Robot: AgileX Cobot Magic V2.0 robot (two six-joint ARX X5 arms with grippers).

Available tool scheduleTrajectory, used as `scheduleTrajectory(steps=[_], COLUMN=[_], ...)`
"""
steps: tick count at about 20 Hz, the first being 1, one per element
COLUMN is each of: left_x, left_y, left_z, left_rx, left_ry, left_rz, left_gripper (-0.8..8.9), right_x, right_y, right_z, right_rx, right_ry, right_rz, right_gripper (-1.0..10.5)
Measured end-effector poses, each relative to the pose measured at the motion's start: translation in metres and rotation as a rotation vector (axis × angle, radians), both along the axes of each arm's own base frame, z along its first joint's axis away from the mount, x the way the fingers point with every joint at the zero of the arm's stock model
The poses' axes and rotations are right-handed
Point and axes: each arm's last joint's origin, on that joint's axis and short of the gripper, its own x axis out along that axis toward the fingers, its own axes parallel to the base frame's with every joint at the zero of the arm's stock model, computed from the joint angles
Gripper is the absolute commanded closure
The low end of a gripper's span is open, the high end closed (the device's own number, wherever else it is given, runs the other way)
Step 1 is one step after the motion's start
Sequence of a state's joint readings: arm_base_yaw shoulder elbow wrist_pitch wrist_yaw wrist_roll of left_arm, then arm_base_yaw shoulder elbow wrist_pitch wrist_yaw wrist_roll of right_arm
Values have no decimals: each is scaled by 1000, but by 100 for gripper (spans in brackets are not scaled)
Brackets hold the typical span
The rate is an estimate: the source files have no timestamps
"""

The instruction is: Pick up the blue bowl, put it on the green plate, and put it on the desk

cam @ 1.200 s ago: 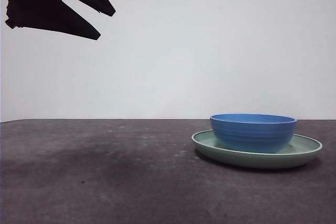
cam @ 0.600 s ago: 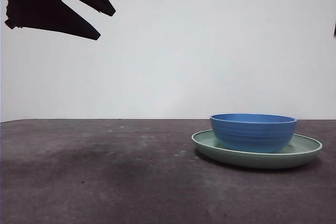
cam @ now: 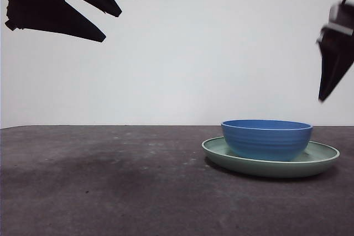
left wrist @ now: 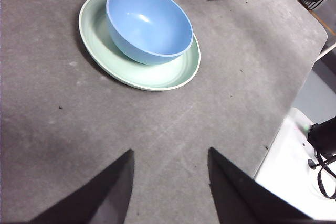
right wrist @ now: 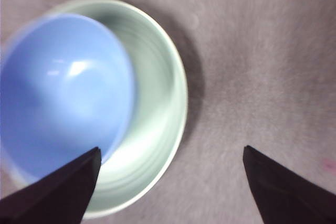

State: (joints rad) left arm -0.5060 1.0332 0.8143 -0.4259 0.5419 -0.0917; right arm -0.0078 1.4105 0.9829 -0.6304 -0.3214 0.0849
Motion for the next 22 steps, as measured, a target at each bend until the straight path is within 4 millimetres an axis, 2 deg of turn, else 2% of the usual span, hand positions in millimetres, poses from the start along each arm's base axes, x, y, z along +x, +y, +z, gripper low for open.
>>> scheduleTrajectory(steps=[5, 8, 11, 15, 22], left_x=[0, 0, 0, 0, 0], left_y=[0, 0, 0, 0, 0], left_z=[0, 0, 0, 0, 0], left_rx=[0, 0, 0, 0, 0], left_ry=[0, 0, 0, 0, 0], left_rz=[0, 0, 0, 0, 0], left_gripper=[588, 588, 588, 588, 588], right_x=[19, 27, 34, 40, 45], right_y=[0, 1, 1, 1, 1], right_z=[-27, -37, -46, -61, -70], right_rx=[7, 32, 41, 48, 66], right_ry=[46, 46, 46, 80, 86], right_rz=[2, 15, 19, 22, 30], right_gripper=[599, 614, 694, 695, 913])
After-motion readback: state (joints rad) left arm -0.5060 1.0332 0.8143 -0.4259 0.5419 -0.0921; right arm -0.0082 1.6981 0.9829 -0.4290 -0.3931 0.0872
